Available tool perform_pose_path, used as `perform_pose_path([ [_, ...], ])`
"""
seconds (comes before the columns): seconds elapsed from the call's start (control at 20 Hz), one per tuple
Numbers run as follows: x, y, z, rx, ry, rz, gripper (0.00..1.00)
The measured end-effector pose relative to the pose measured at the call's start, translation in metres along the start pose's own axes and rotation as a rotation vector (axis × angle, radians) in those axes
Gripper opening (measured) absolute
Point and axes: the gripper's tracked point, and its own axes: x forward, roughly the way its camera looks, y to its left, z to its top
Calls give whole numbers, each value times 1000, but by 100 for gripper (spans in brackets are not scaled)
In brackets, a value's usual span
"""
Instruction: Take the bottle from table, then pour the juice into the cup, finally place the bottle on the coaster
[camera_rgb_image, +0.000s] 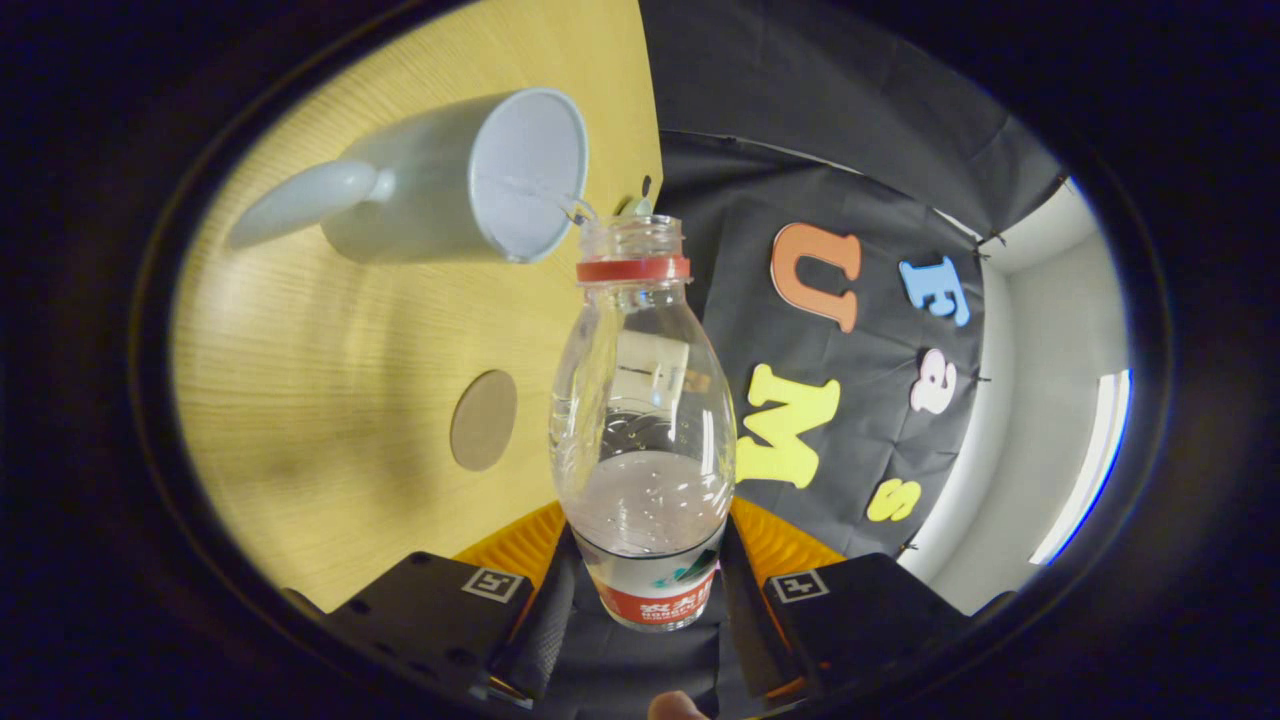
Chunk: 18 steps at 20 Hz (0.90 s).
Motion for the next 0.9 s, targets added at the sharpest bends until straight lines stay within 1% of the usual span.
perform_pose_path([
  [0.9, -2, -36, -9, -58, 14, -45, 75],
])
